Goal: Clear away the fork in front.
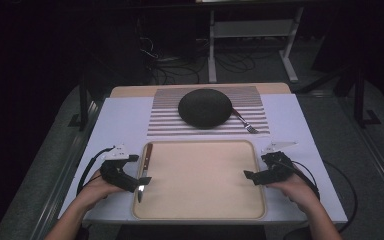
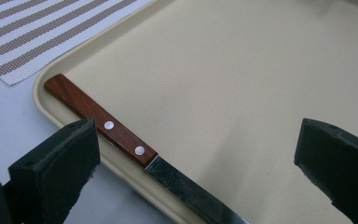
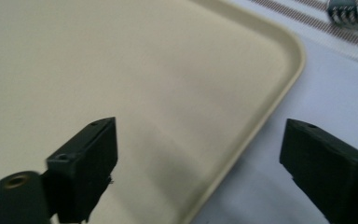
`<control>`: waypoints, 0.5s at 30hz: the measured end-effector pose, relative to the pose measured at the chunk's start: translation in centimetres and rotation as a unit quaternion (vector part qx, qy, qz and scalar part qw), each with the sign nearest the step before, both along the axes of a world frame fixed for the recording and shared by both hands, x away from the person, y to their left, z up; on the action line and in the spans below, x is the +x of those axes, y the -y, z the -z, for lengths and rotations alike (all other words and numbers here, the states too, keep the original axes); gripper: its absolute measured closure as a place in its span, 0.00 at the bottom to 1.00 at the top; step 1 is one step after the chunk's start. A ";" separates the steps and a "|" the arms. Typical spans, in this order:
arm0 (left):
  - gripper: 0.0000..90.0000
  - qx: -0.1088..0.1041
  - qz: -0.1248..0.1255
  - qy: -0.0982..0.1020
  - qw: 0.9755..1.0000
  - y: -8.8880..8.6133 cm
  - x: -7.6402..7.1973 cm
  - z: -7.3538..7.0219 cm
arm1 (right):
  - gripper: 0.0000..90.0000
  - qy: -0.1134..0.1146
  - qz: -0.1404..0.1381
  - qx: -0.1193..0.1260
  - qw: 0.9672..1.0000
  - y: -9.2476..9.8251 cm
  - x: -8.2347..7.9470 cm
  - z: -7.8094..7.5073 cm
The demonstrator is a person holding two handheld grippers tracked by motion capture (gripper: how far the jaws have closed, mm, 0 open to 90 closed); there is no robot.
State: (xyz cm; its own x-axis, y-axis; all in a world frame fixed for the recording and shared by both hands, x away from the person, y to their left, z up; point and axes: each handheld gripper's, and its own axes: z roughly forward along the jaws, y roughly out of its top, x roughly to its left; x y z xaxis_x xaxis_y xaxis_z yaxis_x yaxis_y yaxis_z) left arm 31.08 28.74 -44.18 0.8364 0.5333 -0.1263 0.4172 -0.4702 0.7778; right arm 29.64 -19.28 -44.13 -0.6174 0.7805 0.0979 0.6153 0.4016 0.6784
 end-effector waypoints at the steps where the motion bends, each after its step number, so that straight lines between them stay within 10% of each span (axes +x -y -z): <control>1: 0.00 -0.001 0.000 -0.002 1.000 0.0 0.0 0.0 | 0.06 0.000 -0.002 0.002 1.000 0.0 -0.4 0.2; 15: 0.00 -0.015 0.002 -0.005 1.000 0.1 0.1 0.1 | 0.00 0.020 -0.001 0.008 1.000 0.4 -1.2 0.9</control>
